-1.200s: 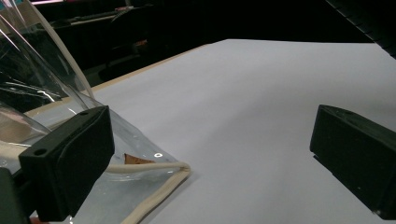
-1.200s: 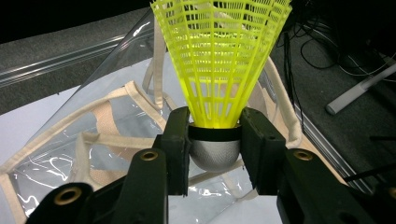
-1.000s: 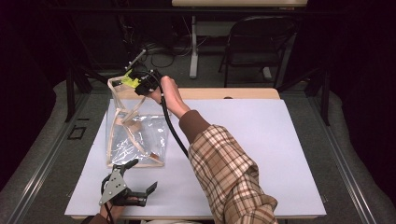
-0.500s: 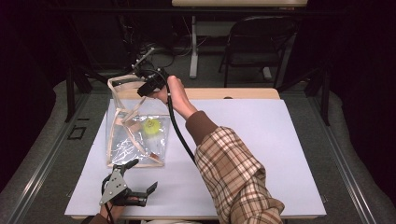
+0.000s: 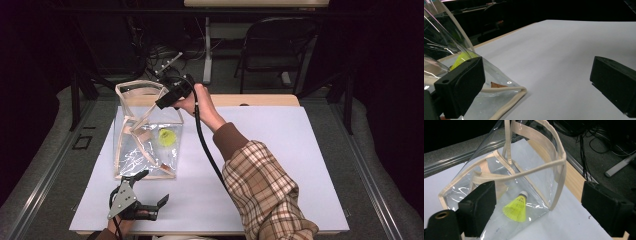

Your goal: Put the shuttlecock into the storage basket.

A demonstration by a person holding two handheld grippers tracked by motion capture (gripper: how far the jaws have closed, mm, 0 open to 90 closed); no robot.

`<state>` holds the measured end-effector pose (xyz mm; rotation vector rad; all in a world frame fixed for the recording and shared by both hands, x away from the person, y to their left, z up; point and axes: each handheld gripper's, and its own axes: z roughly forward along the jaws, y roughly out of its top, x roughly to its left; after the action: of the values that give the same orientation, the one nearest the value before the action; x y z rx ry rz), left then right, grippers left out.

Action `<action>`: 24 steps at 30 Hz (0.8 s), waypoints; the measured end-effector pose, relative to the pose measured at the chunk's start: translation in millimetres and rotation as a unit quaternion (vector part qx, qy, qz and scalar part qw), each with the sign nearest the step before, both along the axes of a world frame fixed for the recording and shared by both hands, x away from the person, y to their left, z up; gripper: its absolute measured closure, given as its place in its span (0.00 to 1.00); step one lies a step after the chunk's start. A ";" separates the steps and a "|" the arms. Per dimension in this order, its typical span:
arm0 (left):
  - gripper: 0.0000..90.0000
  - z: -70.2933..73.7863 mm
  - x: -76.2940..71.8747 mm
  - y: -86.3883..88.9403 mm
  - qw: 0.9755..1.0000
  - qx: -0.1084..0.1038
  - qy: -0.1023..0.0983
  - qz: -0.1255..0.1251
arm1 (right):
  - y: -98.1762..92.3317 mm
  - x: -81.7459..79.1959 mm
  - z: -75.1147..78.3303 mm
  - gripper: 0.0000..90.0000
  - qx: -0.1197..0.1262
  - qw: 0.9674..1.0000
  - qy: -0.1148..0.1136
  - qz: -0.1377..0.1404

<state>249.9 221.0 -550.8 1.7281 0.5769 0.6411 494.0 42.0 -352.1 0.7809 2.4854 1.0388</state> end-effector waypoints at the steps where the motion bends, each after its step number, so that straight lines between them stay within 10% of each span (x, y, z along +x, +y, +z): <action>1: 0.00 0.1 0.0 -0.1 1.000 0.000 0.000 0.000 | -3.1 -0.1 -0.5 0.12 0.001 1.000 -0.001 0.001; 24: 0.00 -0.4 -0.8 0.1 1.000 0.005 0.000 -0.002 | -45.3 -17.3 -8.9 0.05 -0.003 1.000 -0.003 0.002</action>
<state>249.1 221.1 -551.2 1.7371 0.5715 0.6430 476.7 -3.4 -361.0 0.7700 2.4838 1.0344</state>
